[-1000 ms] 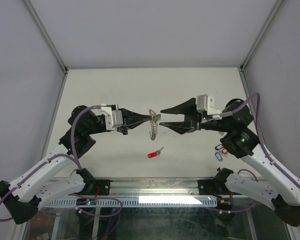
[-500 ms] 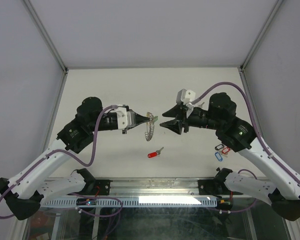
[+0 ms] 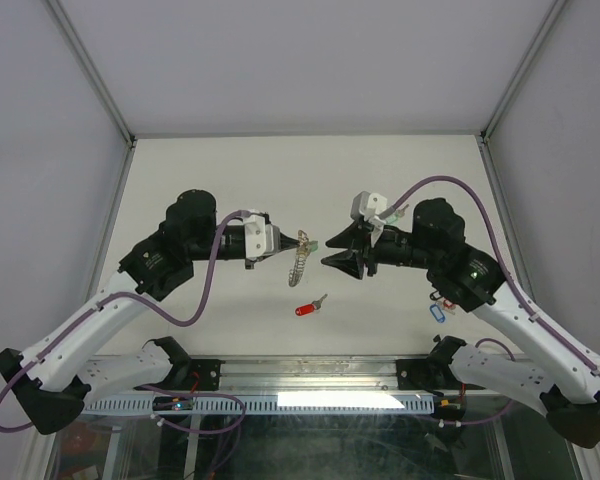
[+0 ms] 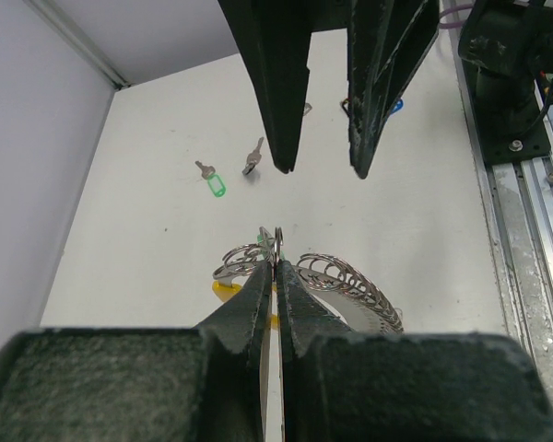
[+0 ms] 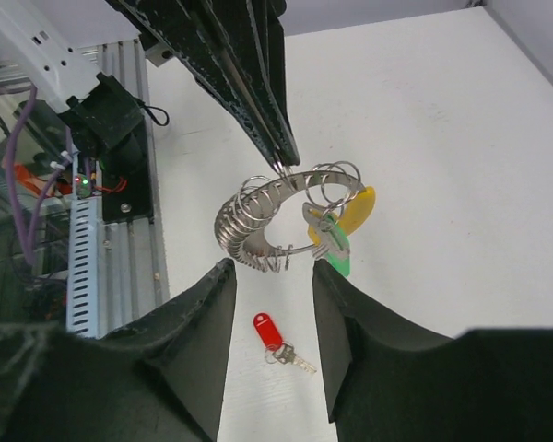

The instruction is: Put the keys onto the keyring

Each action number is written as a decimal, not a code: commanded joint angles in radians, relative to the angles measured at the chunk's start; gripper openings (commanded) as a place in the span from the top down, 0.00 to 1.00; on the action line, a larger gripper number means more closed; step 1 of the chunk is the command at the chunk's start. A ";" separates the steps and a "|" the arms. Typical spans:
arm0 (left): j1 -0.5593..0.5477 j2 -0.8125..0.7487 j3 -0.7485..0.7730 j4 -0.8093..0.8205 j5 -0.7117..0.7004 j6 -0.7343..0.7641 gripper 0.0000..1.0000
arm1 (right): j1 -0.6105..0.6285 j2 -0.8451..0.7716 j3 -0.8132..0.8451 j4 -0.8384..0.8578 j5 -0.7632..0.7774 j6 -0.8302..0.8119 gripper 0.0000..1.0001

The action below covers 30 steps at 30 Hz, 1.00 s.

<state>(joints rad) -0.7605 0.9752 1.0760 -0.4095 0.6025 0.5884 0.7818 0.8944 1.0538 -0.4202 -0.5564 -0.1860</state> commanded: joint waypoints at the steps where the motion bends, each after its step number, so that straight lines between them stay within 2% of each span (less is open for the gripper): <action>1: -0.008 0.001 0.062 0.002 0.017 0.043 1.00 | 0.006 -0.046 -0.117 0.310 0.012 -0.072 0.59; 4: -0.009 0.012 0.078 -0.025 0.021 0.065 1.00 | 0.011 -0.059 -0.185 0.472 -0.020 -0.121 0.61; 6: -0.008 0.020 0.087 -0.042 0.023 0.077 1.00 | 0.018 -0.044 -0.188 0.498 -0.020 -0.121 0.61; 8: -0.008 0.029 0.098 -0.058 0.027 0.091 1.00 | 0.024 -0.017 -0.161 0.470 -0.020 -0.121 0.61; 10: -0.008 0.035 0.104 -0.072 0.029 0.104 1.00 | 0.030 0.003 -0.140 0.458 -0.041 -0.227 0.69; 14: -0.008 0.045 0.114 -0.093 0.029 0.119 1.00 | 0.043 0.017 -0.129 0.469 -0.040 -0.236 0.69; 30: -0.008 0.039 0.128 -0.112 0.039 0.125 1.00 | 0.113 0.089 -0.052 0.330 0.055 -0.363 0.75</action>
<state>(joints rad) -0.7605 1.0286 1.1564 -0.5583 0.6052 0.6941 0.8768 0.9726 0.9409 -0.0715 -0.5457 -0.4992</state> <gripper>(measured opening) 0.006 0.251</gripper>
